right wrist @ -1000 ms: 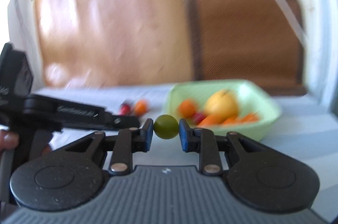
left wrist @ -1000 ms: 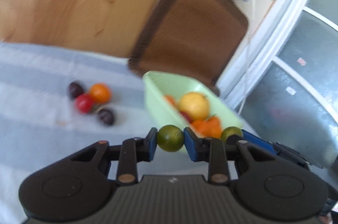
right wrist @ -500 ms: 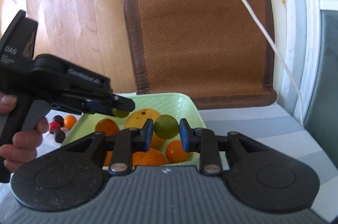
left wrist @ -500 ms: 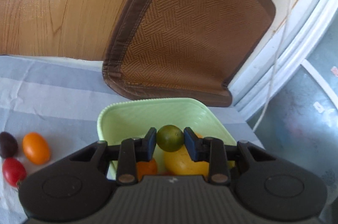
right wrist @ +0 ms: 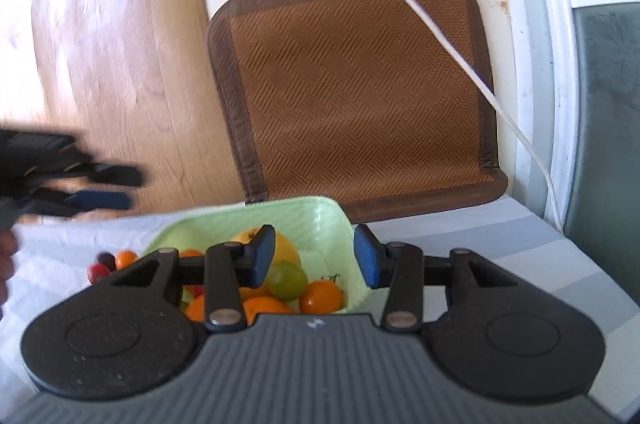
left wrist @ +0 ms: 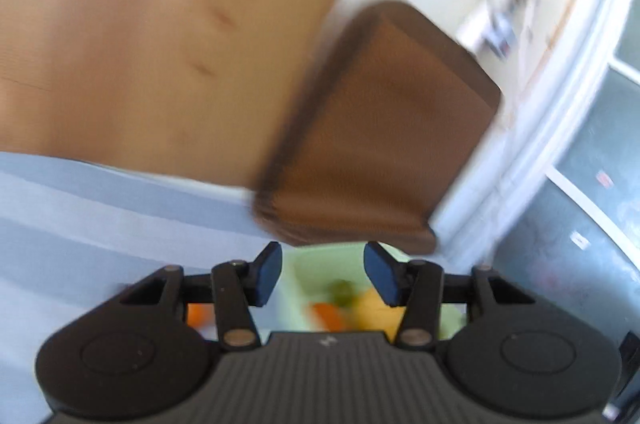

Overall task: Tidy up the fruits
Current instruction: 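Lower both green tomatoes into the bowl and open both grippers, then grasp a red tomato with the left gripper while the right carries an orange tomato toward the bowl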

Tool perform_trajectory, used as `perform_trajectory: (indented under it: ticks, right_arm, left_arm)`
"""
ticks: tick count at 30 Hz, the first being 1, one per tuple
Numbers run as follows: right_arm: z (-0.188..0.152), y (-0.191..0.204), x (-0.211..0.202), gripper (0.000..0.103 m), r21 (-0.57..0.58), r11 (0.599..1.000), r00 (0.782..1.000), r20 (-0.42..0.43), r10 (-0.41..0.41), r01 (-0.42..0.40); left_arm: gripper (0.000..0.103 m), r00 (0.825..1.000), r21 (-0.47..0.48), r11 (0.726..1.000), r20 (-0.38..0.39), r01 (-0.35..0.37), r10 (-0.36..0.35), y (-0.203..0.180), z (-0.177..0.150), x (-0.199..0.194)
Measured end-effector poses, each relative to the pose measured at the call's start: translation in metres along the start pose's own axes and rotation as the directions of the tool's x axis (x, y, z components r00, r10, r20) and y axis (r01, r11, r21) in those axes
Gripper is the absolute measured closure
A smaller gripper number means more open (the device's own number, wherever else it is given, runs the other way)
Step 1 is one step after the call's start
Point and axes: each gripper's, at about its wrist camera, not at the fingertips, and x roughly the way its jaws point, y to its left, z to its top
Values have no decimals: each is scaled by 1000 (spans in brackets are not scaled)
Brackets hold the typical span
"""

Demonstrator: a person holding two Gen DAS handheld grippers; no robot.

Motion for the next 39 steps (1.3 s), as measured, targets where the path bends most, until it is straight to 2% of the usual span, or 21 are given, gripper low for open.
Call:
perform_trajectory:
  ticks: [2,4,6,9,11,13,18,19,23,26,29,30,31,33,36,39]
  right_arm:
    - [9,5,-1,59,48,996,997,-18,74,-73]
    - [18,17,3,61,78,985,986,-46,158,-154]
    - [29,35,14,62,77,974,971,-93,219,-212]
    - [43,71,43,64,48,955,931,-213,297,-293]
    - [47,95,65,65,22,946,904,-289,316,-324]
    - [47,115,88,65,0,943,881,-355,312,-333]
    - [40,154,131,66,-96,930,830,-491,266,-355]
    - [36,160,136,66,-124,924,821,-513,251,-360]
    - [28,176,152,65,-200,907,794,-574,197,-370]
    - [22,183,169,65,-231,900,769,-620,156,-370]
    - [13,190,183,65,-297,890,756,-650,77,-346]
    - [10,191,183,65,-324,881,764,-642,64,-346]
    - [9,193,183,65,-335,875,764,-643,59,-350]
    - [8,195,180,72,-327,877,766,-640,68,-351]
    - [11,194,159,73,-339,870,801,-590,101,-359]
    - [19,184,123,73,-294,879,831,-528,177,-375]
  left_arm:
    - [57,993,18,994,43,-109,108,22,-5,-24]
    - [57,979,46,979,59,-200,197,37,-14,-40]
    - [57,973,90,969,47,-230,227,44,-24,-45]
    - [57,972,179,956,22,-234,234,39,-41,-37]
    - [57,971,223,946,-5,-233,241,38,-47,-26]
    - [60,971,210,952,-42,-221,234,41,-50,-14]
    - [60,985,90,985,-82,-145,152,53,-44,2]
    - [60,985,69,987,-91,-143,149,56,-43,5]
    - [72,987,-3,993,-111,-114,113,70,-44,12]
    - [73,989,-32,994,-114,-100,96,77,-46,9]
    - [73,988,-52,994,-119,-101,94,83,-48,-3]
    - [73,988,-64,993,-118,-104,96,85,-49,-8]
    - [73,989,-83,991,-117,-106,96,89,-51,-13]
    - [73,989,-115,987,-106,-114,102,96,-53,-24]
    - [73,990,-132,983,-84,-125,115,101,-57,-39]
    - [73,992,-127,985,-68,-117,109,101,-62,-53]
